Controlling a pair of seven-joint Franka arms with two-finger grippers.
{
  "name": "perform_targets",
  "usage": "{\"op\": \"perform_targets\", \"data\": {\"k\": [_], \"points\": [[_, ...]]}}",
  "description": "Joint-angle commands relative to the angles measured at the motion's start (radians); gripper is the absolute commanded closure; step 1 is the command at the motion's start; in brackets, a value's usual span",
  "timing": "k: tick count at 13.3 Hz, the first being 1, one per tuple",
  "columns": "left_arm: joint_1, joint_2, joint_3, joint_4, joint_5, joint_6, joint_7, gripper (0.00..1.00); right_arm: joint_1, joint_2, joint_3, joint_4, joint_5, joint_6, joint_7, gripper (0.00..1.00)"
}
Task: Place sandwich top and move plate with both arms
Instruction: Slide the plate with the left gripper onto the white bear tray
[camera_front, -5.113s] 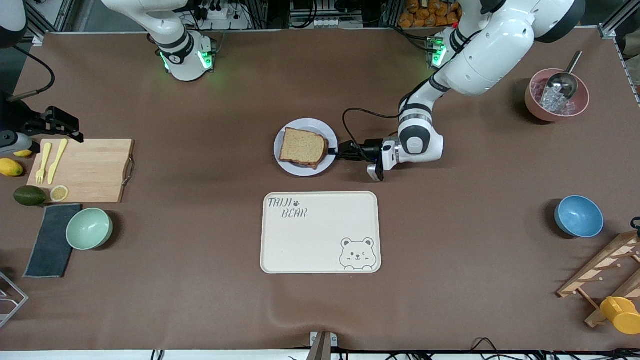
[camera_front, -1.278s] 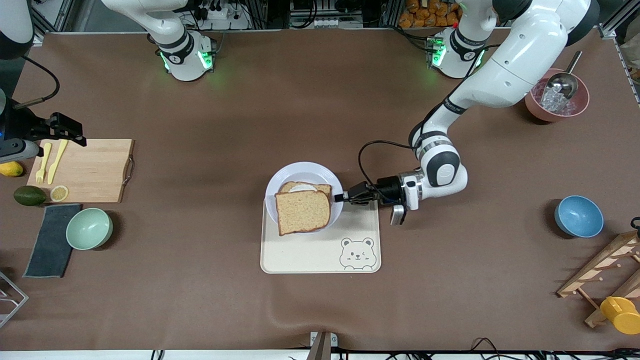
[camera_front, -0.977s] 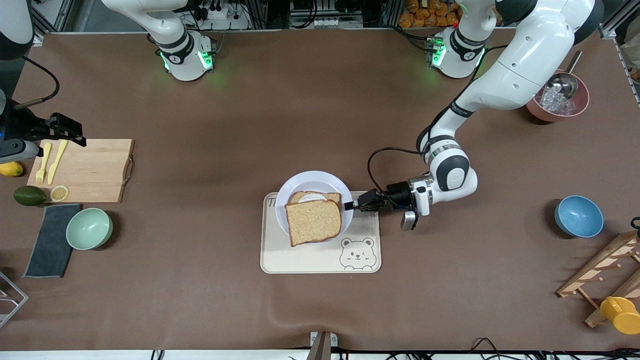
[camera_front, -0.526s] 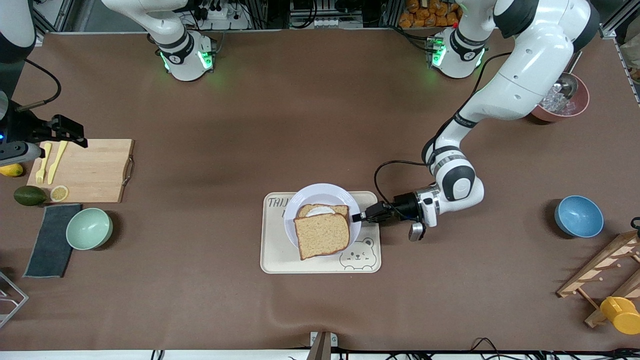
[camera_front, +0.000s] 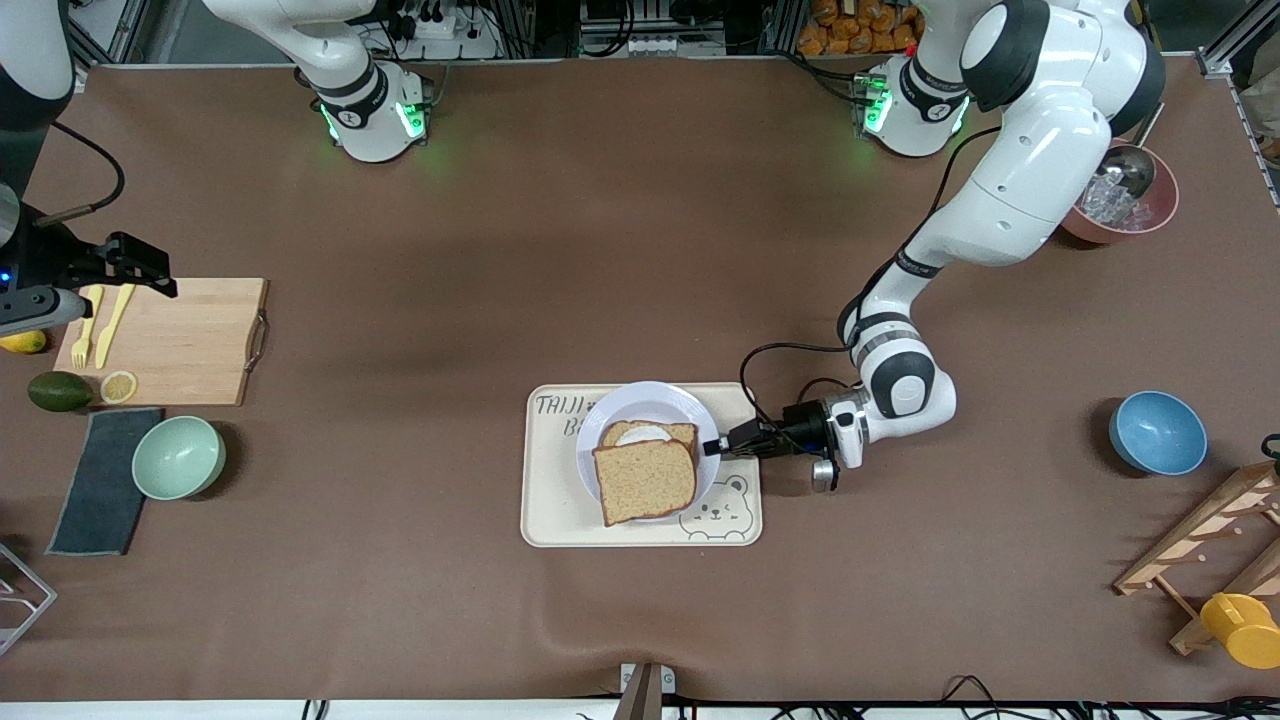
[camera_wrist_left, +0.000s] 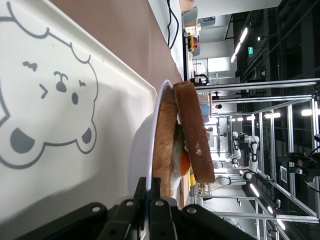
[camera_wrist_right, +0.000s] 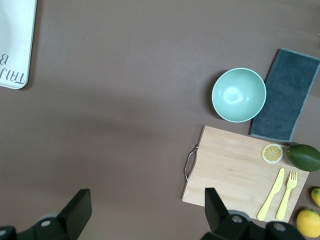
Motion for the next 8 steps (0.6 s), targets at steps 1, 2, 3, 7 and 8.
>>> {"op": "perform_targets", "data": {"k": [1, 2, 3, 7, 8], "points": [[-0.011, 0.016, 0.007, 0.040, 0.014, -0.012, -0.027, 1.00, -0.019, 0.005, 0.016, 0.011, -0.017, -0.002, 0.003, 0.00], [-0.015, 0.025, 0.009, 0.047, 0.014, -0.012, -0.025, 1.00, -0.021, 0.005, 0.016, 0.010, -0.017, -0.002, 0.003, 0.00], [-0.020, 0.030, 0.018, 0.054, 0.016, -0.012, -0.025, 1.00, -0.023, 0.005, 0.017, 0.011, -0.017, -0.002, 0.003, 0.00], [-0.035, 0.053, 0.024, 0.067, 0.014, -0.012, -0.018, 1.00, -0.023, 0.008, 0.016, 0.010, -0.017, -0.002, 0.003, 0.00], [-0.035, 0.056, 0.024, 0.067, 0.014, -0.011, -0.018, 1.00, -0.024, 0.008, 0.017, 0.010, -0.017, -0.002, 0.003, 0.00]]}}
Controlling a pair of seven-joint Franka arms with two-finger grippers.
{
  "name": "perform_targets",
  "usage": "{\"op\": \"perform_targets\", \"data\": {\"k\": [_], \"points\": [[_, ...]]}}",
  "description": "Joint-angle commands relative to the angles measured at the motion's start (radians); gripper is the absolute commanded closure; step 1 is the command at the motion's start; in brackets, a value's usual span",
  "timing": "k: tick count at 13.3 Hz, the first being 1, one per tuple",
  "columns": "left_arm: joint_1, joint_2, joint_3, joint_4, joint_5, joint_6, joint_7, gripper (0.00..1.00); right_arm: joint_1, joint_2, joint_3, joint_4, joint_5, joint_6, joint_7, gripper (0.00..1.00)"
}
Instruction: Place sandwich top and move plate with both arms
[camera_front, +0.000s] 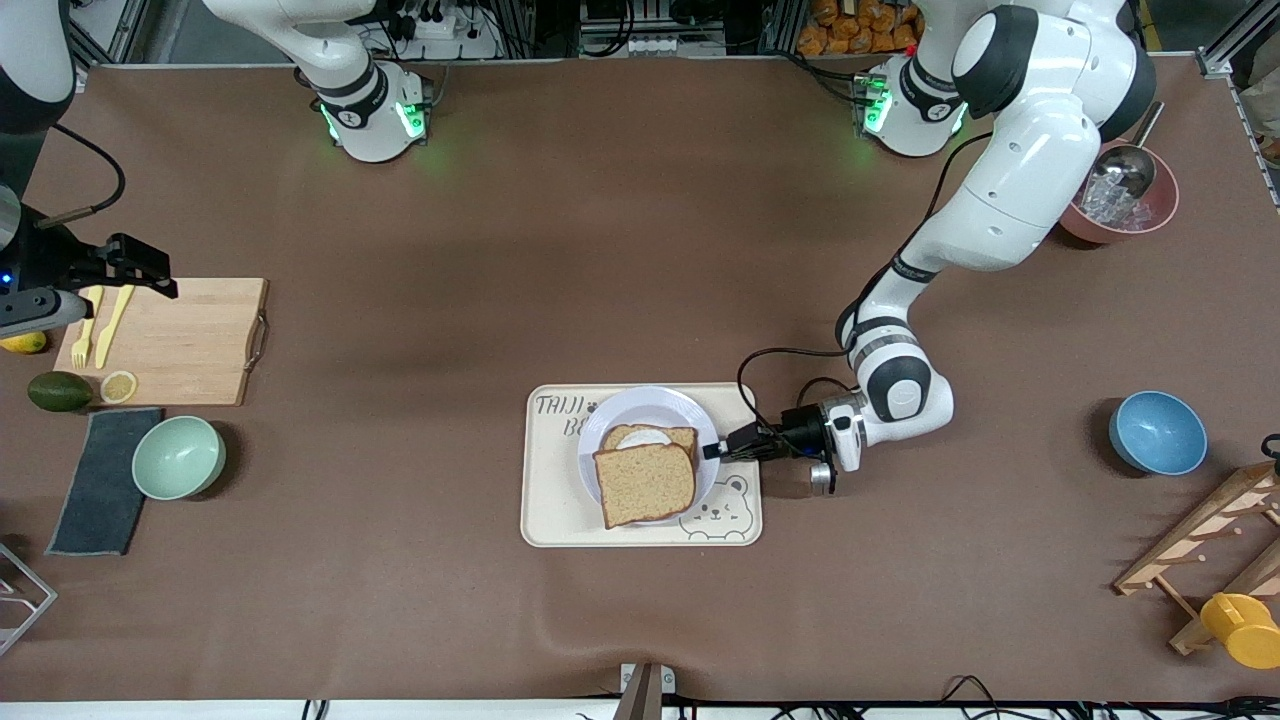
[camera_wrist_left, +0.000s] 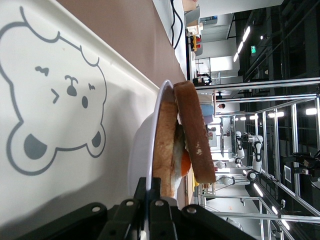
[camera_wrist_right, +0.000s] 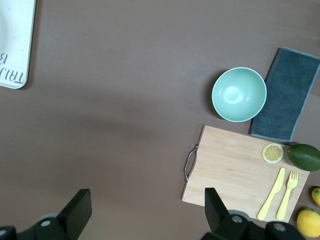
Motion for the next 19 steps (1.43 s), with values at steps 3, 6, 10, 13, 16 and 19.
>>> {"op": "perform_targets", "data": {"k": [3, 6, 10, 13, 16, 19], "points": [[-0.030, 0.042, 0.028, 0.039, 0.014, -0.010, -0.012, 1.00, -0.022, 0.011, 0.017, 0.010, -0.017, -0.002, 0.003, 0.00], [-0.030, 0.041, 0.029, 0.039, 0.013, -0.010, -0.018, 0.82, -0.022, 0.016, 0.018, 0.011, -0.017, 0.000, 0.003, 0.00], [-0.030, 0.041, 0.029, 0.043, 0.014, -0.010, -0.022, 0.05, -0.021, 0.016, 0.018, 0.011, -0.017, 0.000, 0.003, 0.00], [-0.021, 0.026, 0.029, 0.043, 0.019, -0.010, -0.018, 0.00, -0.021, 0.018, 0.017, 0.013, -0.018, 0.000, 0.003, 0.00], [0.008, 0.001, 0.029, 0.036, 0.075, -0.013, -0.024, 0.00, -0.019, 0.018, 0.017, 0.013, -0.018, 0.000, 0.003, 0.00], [0.031, -0.034, 0.028, 0.029, 0.129, -0.021, -0.122, 0.00, -0.019, 0.018, 0.018, 0.015, -0.017, 0.000, 0.003, 0.00]]}}
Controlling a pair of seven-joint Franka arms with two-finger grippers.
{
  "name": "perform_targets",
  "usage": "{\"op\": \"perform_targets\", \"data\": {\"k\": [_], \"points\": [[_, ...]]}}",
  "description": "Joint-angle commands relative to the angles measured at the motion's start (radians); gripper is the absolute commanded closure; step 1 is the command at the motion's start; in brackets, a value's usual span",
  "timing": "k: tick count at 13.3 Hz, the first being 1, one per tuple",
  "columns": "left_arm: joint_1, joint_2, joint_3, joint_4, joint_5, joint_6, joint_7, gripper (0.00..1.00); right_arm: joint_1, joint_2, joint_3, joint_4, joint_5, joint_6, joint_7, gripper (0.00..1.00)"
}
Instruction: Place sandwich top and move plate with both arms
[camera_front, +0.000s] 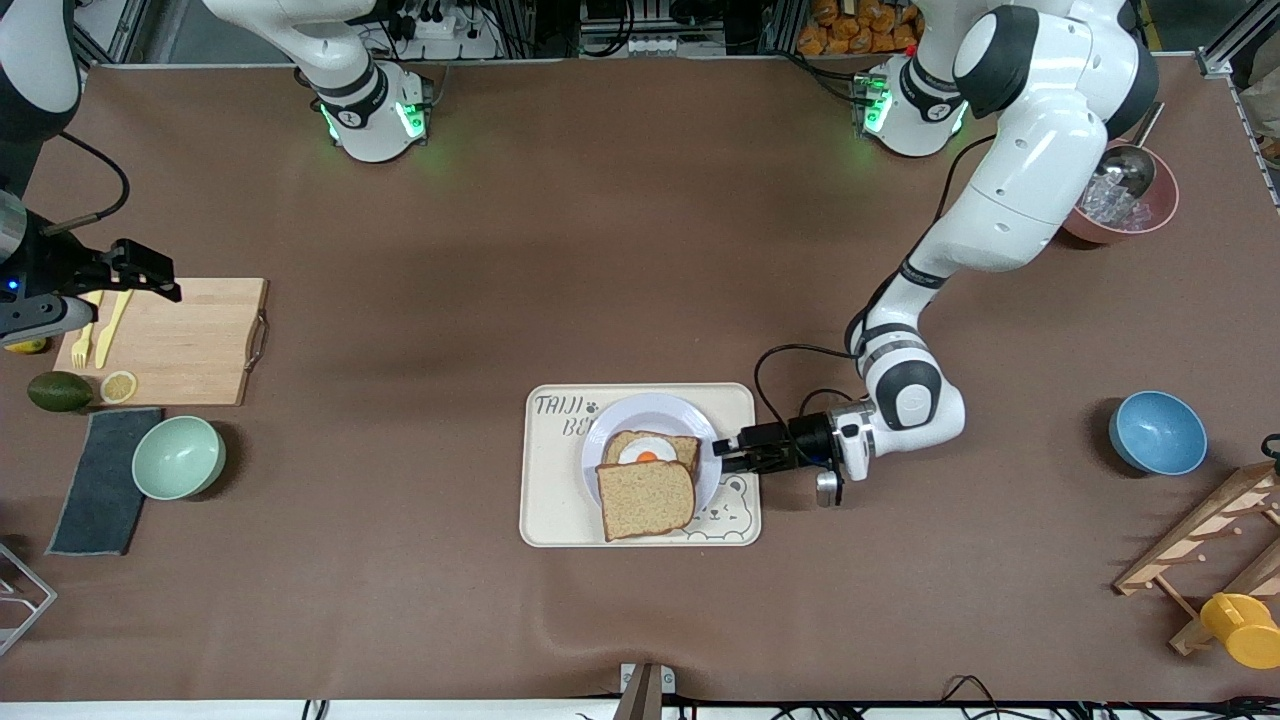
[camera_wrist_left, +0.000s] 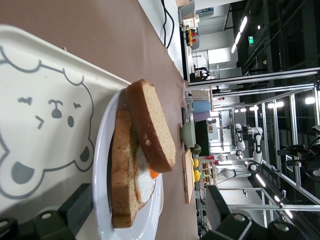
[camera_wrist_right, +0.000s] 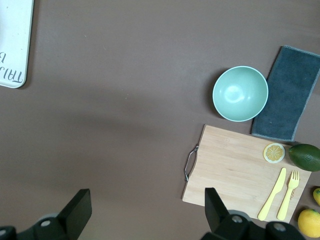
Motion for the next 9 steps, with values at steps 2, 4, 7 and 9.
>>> {"op": "perform_targets", "data": {"k": [2, 4, 7, 9], "points": [[0.013, -0.044, 0.014, -0.021, 0.065, 0.001, -0.138, 0.00, -0.019, 0.005, 0.016, 0.015, -0.017, -0.002, 0.003, 0.00], [0.023, -0.064, 0.014, -0.030, 0.082, 0.001, -0.161, 0.00, -0.019, 0.005, 0.018, 0.016, -0.017, -0.004, 0.003, 0.00], [0.050, -0.165, 0.023, -0.053, 0.249, 0.004, -0.371, 0.00, -0.016, 0.002, 0.018, 0.018, -0.015, -0.004, 0.003, 0.00], [0.079, -0.232, 0.028, -0.054, 0.367, 0.004, -0.490, 0.00, -0.019, 0.002, 0.018, 0.019, -0.015, -0.003, 0.001, 0.00]]}}
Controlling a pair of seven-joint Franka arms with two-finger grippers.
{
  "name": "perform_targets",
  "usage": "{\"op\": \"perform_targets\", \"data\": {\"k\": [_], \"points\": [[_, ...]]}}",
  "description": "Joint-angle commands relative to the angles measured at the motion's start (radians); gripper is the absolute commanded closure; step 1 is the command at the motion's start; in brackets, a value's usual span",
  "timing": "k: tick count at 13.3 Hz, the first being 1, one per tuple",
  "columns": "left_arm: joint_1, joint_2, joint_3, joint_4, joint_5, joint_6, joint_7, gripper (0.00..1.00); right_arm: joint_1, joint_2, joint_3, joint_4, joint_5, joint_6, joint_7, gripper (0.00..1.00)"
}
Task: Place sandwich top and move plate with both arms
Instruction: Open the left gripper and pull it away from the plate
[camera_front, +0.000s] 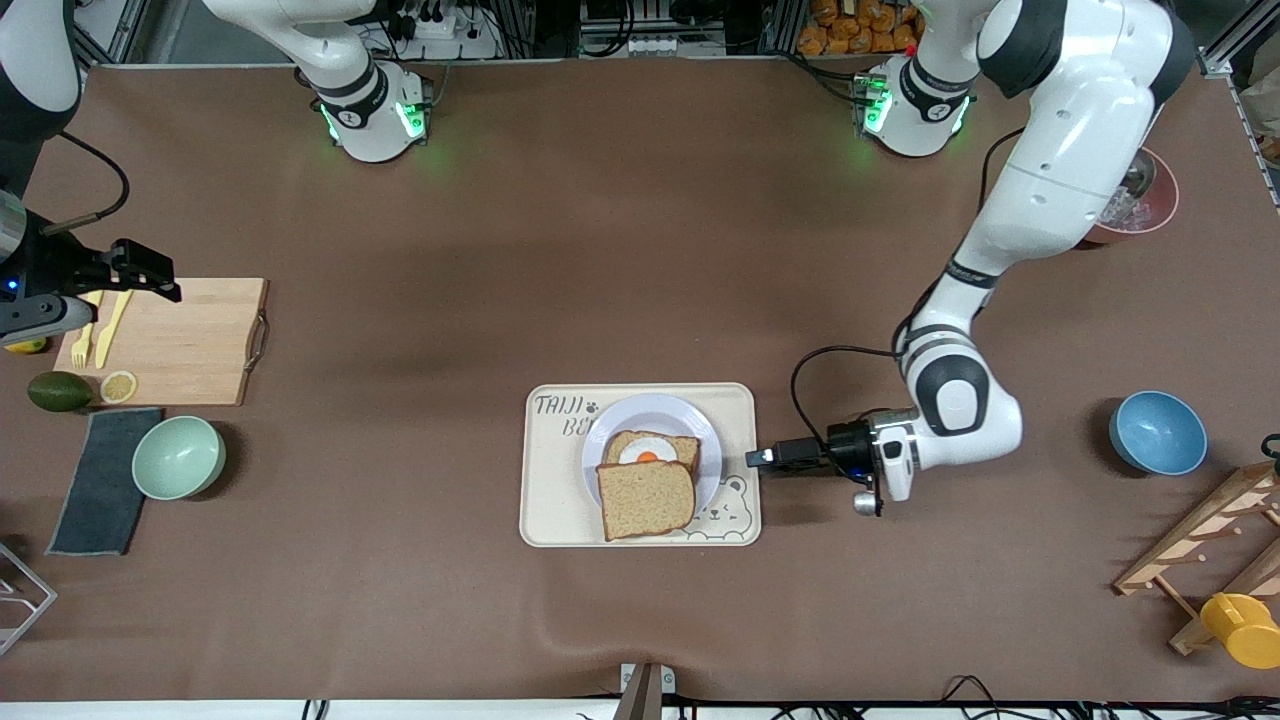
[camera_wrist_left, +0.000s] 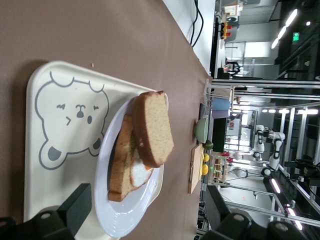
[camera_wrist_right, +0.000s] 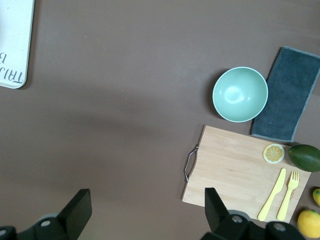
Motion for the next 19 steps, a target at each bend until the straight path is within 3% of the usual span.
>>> {"op": "perform_targets", "data": {"k": [1, 5, 9, 12, 15, 19], "points": [[0.029, -0.128, 0.010, -0.043, 0.169, 0.003, -0.184, 0.00, -0.017, 0.002, 0.017, 0.016, -0.015, -0.005, 0.001, 0.00], [0.057, -0.252, 0.013, 0.010, 0.603, -0.004, -0.528, 0.00, -0.019, 0.002, 0.017, 0.015, -0.015, -0.006, 0.001, 0.00], [0.135, -0.380, 0.018, 0.055, 0.869, -0.216, -0.614, 0.00, -0.019, 0.004, 0.017, 0.015, -0.014, -0.006, 0.003, 0.00], [0.143, -0.487, 0.016, 0.066, 1.117, -0.326, -0.671, 0.00, -0.016, 0.004, 0.017, 0.015, -0.014, -0.008, 0.003, 0.00], [0.140, -0.633, 0.001, 0.066, 1.350, -0.487, -0.850, 0.00, -0.014, 0.005, 0.017, 0.015, -0.012, -0.005, 0.003, 0.00], [0.142, -0.815, -0.008, 0.024, 1.406, -0.612, -0.890, 0.00, -0.016, 0.005, 0.017, 0.015, -0.012, -0.003, 0.003, 0.00]]}}
